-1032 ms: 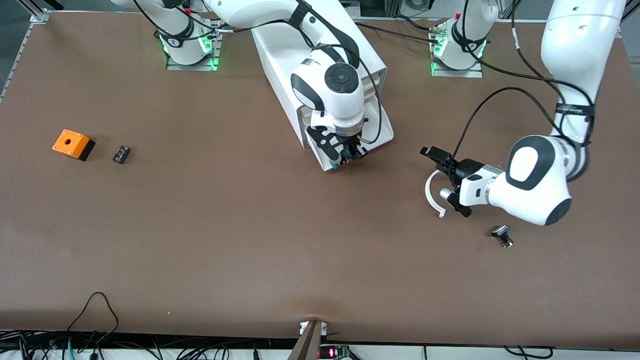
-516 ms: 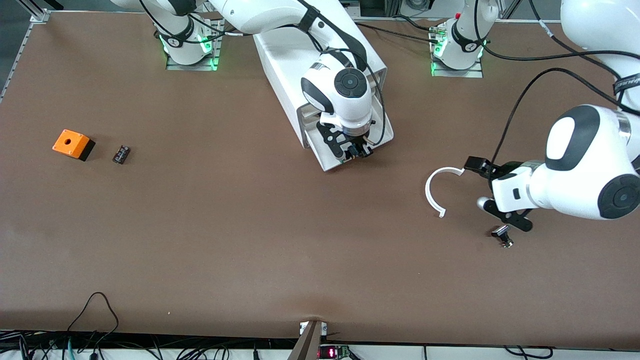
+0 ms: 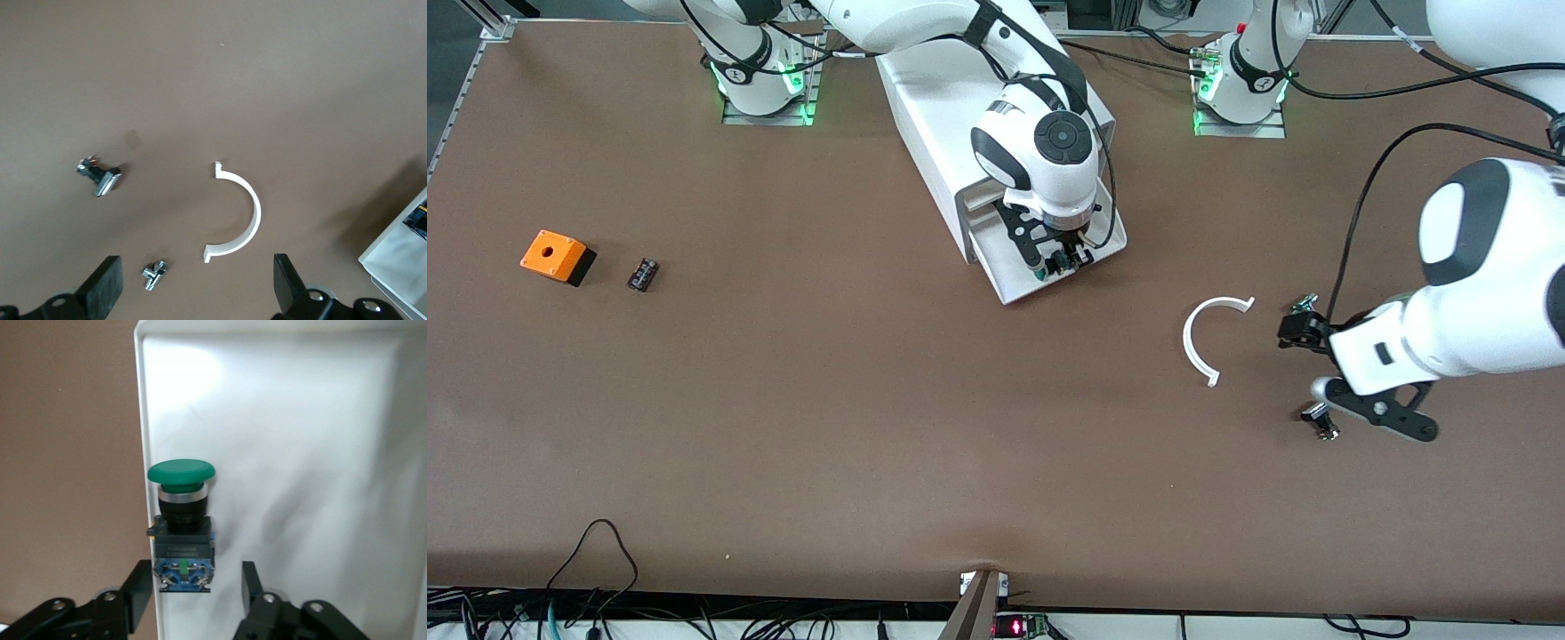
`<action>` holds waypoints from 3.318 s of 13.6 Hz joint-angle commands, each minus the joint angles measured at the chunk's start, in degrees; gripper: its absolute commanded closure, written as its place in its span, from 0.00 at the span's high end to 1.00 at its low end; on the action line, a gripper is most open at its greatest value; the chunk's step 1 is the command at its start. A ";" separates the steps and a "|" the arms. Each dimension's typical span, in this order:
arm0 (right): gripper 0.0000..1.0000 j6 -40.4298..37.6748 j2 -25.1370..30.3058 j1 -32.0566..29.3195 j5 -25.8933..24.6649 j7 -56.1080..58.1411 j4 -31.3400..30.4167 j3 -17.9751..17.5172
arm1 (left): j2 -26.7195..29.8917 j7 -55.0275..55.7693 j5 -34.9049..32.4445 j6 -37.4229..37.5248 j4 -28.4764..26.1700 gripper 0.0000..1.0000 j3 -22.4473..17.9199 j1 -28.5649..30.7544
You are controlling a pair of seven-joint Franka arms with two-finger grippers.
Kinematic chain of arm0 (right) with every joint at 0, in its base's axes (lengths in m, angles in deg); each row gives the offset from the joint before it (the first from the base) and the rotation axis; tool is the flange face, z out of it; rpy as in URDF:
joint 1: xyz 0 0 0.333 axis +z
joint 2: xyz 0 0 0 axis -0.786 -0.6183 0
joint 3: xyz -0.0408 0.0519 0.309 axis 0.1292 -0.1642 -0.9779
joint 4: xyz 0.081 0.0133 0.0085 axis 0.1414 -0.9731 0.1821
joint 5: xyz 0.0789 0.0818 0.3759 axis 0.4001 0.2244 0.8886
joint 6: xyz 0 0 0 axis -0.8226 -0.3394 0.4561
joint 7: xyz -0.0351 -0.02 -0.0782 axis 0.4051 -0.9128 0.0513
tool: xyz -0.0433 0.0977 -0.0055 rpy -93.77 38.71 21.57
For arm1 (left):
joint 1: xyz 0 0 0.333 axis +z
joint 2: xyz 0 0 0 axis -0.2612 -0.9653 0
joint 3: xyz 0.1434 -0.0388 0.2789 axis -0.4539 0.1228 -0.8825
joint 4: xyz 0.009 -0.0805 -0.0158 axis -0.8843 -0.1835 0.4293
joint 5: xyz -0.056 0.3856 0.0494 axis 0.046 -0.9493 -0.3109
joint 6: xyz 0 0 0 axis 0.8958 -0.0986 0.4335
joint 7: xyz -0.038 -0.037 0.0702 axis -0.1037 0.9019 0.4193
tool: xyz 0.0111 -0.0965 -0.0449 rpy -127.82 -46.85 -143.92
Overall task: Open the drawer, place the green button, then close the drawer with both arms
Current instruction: 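Lower the green button into the drawer and open the right gripper, then return the right gripper to rest while the left gripper approaches the drawer, then push the drawer closed with the left gripper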
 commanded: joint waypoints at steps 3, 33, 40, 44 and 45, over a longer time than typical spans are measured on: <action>0.99 -7.22 2.41 -0.65 -0.24 8.32 1.34 1.28 | -0.60 6.57 -1.28 0.68 2.28 0.99 0.24 0.67; 0.99 -33.41 31.14 -41.41 -0.59 106.53 -3.92 8.25 | 3.09 81.11 -12.27 -41.14 -41.56 0.91 9.91 -18.31; 0.99 -24.03 48.98 -51.28 -6.38 105.65 -27.72 -3.91 | 4.93 81.28 -11.48 -52.32 -50.80 0.96 13.94 -17.70; 0.99 -21.64 52.77 -51.37 -7.27 105.65 -33.10 -3.99 | 4.76 81.19 -9.21 -50.39 -52.56 0.97 24.73 -9.11; 0.99 -21.64 52.86 -51.45 -7.53 105.73 -33.46 -4.34 | 4.58 81.11 -6.93 -49.34 -52.91 0.97 27.81 -6.73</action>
